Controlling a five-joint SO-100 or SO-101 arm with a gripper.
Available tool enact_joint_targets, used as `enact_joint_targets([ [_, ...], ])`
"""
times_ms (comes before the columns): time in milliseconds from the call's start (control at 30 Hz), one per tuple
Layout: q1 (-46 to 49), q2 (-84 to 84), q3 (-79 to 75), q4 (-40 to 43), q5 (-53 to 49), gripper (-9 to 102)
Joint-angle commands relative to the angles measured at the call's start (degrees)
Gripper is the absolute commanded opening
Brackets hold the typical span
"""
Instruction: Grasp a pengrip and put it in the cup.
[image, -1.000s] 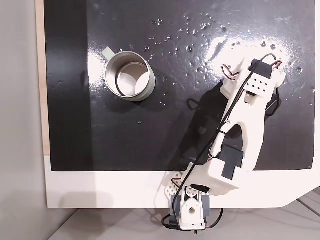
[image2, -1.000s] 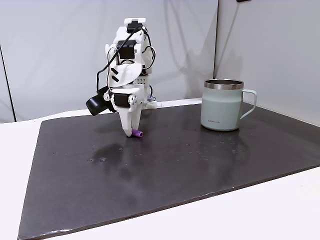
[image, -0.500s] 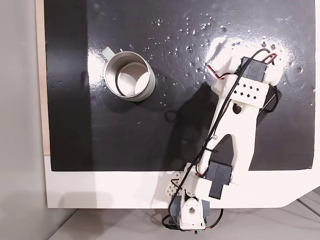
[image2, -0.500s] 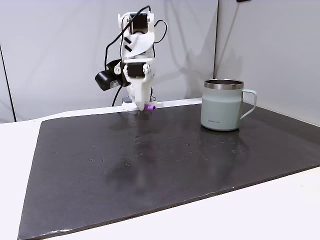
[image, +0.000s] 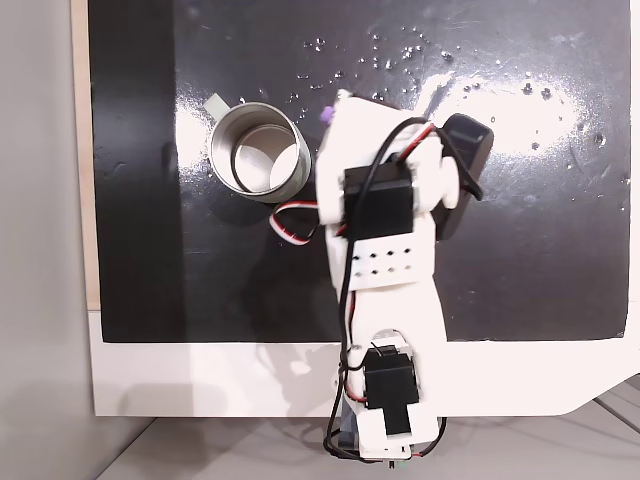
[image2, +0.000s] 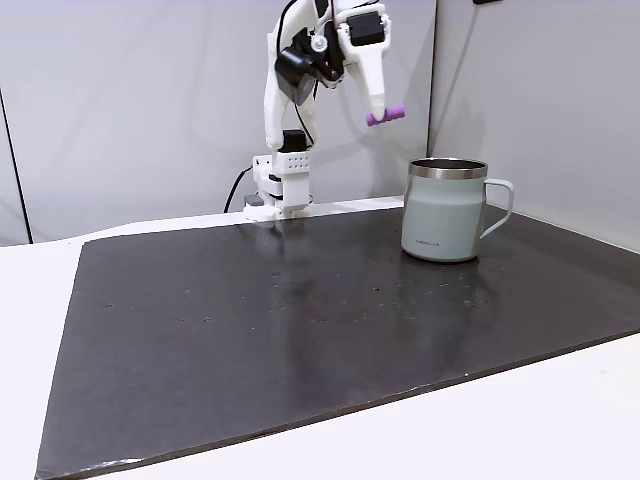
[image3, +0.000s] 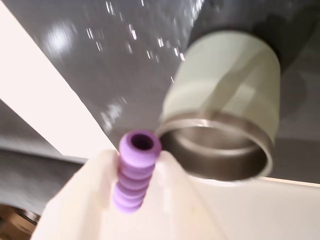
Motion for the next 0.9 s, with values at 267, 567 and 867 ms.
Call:
enact_joint_targets([
  [267, -13.97, -0.70, -5.19, -4.92, -6.42, 0],
  [567, -16.17, -4.92, -5.98, -6.24, -7.29, 0],
  [867, -16.17, -4.66, -5.80, -6.24, -7.38, 23],
])
